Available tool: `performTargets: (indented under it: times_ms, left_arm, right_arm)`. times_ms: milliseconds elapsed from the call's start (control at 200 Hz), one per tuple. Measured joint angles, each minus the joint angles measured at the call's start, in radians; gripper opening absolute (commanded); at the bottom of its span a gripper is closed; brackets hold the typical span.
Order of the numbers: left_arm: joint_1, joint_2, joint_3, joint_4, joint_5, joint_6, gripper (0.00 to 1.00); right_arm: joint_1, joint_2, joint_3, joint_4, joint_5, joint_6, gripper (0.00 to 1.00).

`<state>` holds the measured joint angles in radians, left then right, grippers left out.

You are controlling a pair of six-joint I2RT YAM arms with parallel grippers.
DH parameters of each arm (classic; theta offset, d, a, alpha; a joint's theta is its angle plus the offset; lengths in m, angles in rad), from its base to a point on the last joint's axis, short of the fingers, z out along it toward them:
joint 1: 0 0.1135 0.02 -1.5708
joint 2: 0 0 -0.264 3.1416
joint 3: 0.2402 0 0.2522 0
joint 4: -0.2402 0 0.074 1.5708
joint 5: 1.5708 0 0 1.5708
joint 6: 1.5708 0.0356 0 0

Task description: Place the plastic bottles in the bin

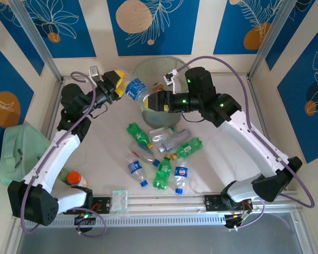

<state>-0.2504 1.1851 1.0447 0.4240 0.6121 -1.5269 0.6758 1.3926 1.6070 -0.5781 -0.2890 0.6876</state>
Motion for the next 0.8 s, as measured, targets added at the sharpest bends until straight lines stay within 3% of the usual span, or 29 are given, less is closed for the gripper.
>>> performTargets:
  times_ms: [690,800]
  left_arm:
    - [0.000,0.047,-0.023,0.077,0.096,-0.037,0.44]
    - [0.000,0.048,-0.023,0.083,0.099,-0.040,0.48]
  right_arm:
    - [0.003,0.027,0.021,0.023,-0.033,0.013,0.29]
    - [0.005,0.027,0.031,0.010,-0.030,0.013,0.24]
